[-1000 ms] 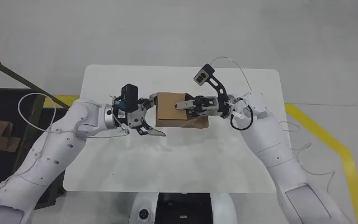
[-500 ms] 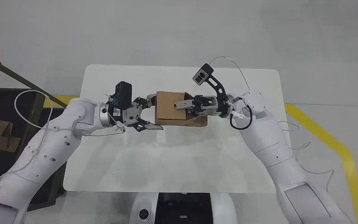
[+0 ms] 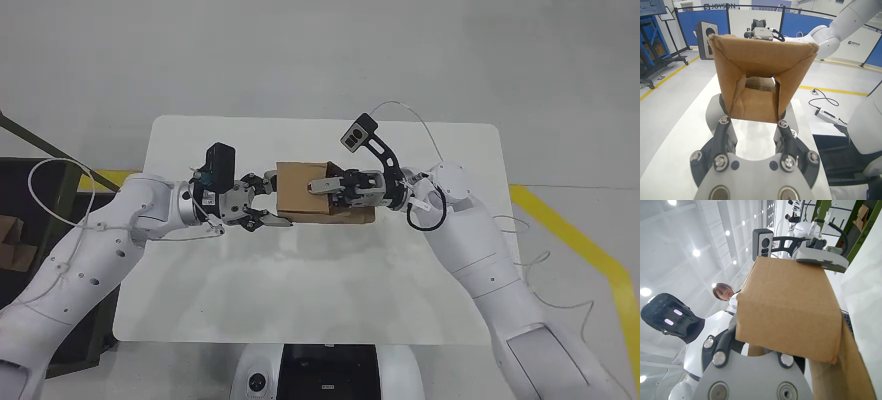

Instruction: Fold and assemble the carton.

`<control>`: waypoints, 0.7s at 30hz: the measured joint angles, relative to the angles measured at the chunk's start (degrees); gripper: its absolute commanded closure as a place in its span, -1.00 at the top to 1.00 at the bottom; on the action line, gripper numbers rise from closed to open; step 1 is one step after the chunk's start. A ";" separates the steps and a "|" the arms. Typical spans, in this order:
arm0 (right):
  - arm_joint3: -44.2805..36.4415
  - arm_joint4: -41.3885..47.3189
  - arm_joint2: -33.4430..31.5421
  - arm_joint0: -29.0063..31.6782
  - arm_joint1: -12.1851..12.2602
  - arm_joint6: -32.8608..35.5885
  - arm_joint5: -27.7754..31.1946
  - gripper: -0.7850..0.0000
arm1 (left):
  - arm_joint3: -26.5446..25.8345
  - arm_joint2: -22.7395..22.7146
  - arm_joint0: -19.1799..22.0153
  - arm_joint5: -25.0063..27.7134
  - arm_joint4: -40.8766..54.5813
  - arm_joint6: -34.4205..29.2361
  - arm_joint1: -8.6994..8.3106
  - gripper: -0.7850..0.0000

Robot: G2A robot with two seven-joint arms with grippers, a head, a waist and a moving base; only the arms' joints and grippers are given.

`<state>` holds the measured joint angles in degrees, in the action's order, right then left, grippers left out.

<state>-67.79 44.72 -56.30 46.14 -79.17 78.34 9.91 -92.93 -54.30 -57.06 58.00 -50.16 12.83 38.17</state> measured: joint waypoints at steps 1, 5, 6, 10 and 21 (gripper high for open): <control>0.04 0.06 0.02 -0.02 -0.02 -0.07 0.02 -0.91 | 0.05 0.11 0.11 0.00 0.05 0.04 -0.05 0.09; 0.26 0.12 -0.01 -0.21 -0.09 -0.51 0.16 -0.15 | 0.35 0.62 0.54 0.00 0.34 0.15 -0.27 0.04; 0.30 0.18 -0.09 -0.25 -0.10 -0.62 0.24 -0.01 | 0.42 0.72 0.62 0.00 0.45 0.16 -0.32 0.06; 0.20 0.38 -0.58 -0.32 -0.06 -0.86 0.54 0.25 | 0.73 1.22 0.91 0.00 1.02 0.03 -0.52 0.08; -0.84 0.05 -0.62 -0.19 -0.08 -0.99 0.61 0.51 | 1.22 3.13 2.08 0.00 2.92 -2.25 -0.89 0.07</control>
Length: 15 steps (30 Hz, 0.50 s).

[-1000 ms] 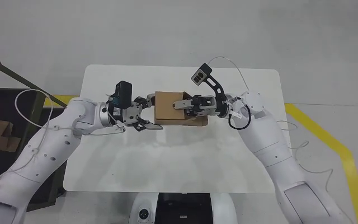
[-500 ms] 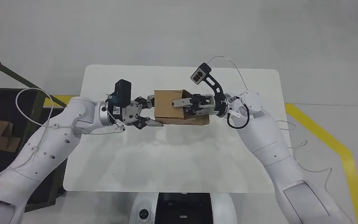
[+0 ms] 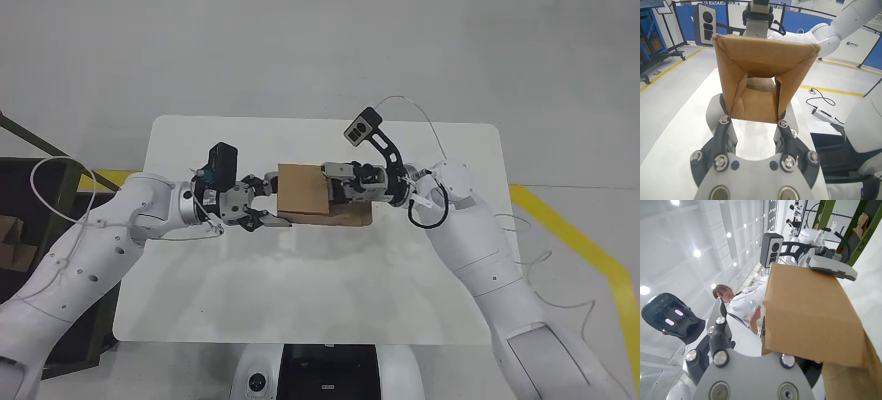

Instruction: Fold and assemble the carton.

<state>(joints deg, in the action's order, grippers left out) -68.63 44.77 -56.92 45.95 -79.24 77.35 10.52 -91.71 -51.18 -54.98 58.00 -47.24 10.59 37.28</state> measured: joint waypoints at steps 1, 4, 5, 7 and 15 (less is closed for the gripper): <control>-0.01 -0.06 0.23 -0.03 -0.06 0.00 -0.04 0.51 | 0.03 0.15 0.11 0.00 0.27 -0.23 -0.02 0.08; 0.16 -0.25 1.12 -0.23 -0.31 -0.12 -0.13 0.55 | 0.09 0.55 0.45 0.00 1.06 -0.86 -0.09 0.11; 0.24 -0.23 1.47 -0.34 -0.43 -0.18 -0.12 0.55 | 0.12 0.67 0.56 0.00 1.33 -1.09 -0.12 0.10; 0.38 -0.13 1.95 -0.54 -0.60 -0.24 -0.09 0.58 | 0.12 0.83 0.70 0.00 1.64 -1.46 -0.15 0.08; 1.31 -0.43 3.21 -1.56 -1.15 -0.30 0.42 0.64 | -0.32 1.30 1.00 0.00 2.51 -2.46 -0.20 0.04</control>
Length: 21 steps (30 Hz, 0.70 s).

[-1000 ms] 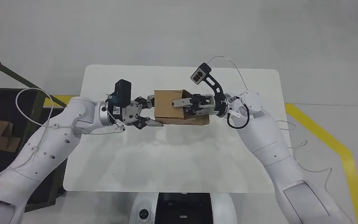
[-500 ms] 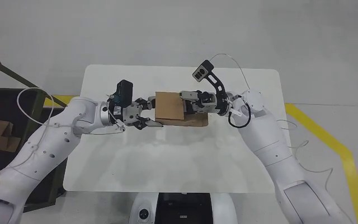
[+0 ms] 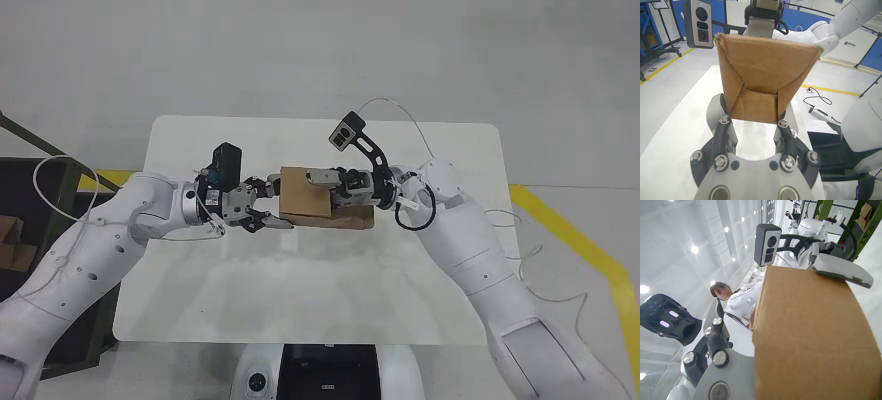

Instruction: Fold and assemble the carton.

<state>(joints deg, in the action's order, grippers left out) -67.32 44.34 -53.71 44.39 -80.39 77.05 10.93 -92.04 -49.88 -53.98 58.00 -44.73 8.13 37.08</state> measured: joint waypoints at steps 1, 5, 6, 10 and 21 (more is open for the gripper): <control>0.18 -0.06 -0.06 -0.05 0.00 0.00 0.07 0.68 | -0.01 0.00 0.01 0.00 0.10 -0.03 0.00 0.04; 0.61 -0.43 -1.15 0.01 0.27 0.33 0.36 0.76 | 0.00 0.01 0.00 0.00 0.45 -0.20 0.00 0.06; 0.54 -0.52 -1.51 0.10 0.38 0.46 0.39 0.91 | 0.04 0.01 0.00 0.00 0.54 -0.26 0.01 0.07; -0.29 -0.76 -3.16 0.81 0.90 0.73 0.25 0.95 | 0.34 0.05 0.06 0.00 0.83 -0.57 0.10 0.07; -1.42 -0.93 -1.10 1.17 0.37 -0.39 -0.54 1.00 | 0.04 0.39 0.41 0.00 1.19 -1.40 0.65 -0.04</control>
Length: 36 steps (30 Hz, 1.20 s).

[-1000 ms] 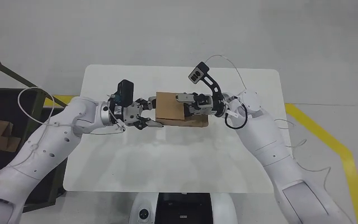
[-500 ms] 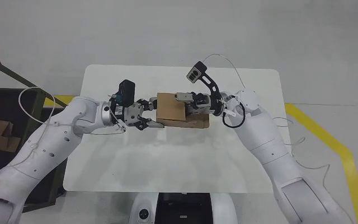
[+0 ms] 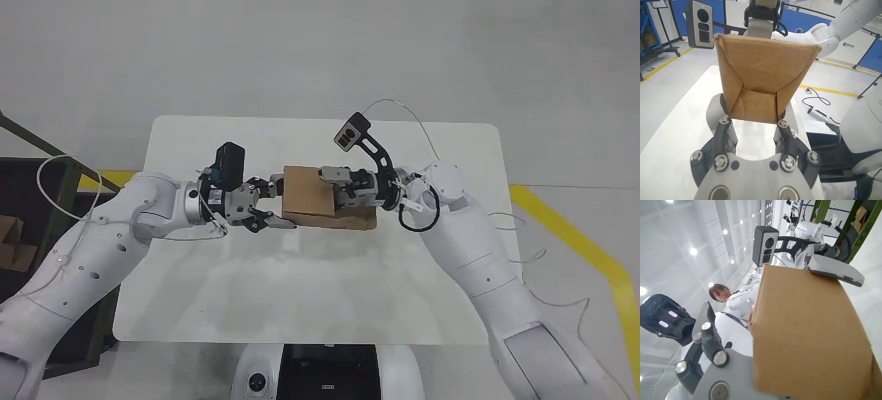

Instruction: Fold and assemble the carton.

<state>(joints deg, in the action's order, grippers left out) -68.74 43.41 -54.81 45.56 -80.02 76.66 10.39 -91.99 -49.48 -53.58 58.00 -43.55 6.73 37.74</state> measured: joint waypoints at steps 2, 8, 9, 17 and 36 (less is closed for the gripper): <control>0.16 0.38 0.56 -0.31 -0.25 -0.12 0.28 1.00 | 0.00 -0.06 -0.03 0.00 0.00 -0.01 0.08 -0.04; 1.21 0.87 0.75 -0.79 -0.51 0.04 1.09 1.00 | 0.09 -0.39 -0.29 0.00 0.12 0.18 0.26 -0.04; 1.28 1.00 0.60 -0.73 -0.50 0.04 1.16 1.00 | 0.12 -0.45 -0.36 0.00 0.16 0.22 0.27 -0.04; -0.01 0.11 1.74 -0.83 -0.83 -0.23 0.81 1.00 | -0.05 -0.47 -0.72 0.00 0.35 -0.07 0.44 -0.04; 1.00 1.07 2.36 -1.19 -1.47 0.16 0.86 1.00 | -0.43 -1.28 -1.49 0.00 1.26 -0.08 0.49 -0.06</control>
<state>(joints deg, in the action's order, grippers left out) -67.73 44.48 -52.45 44.37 -81.49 76.81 11.25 -92.43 -50.77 -55.06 58.00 -42.28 6.65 38.23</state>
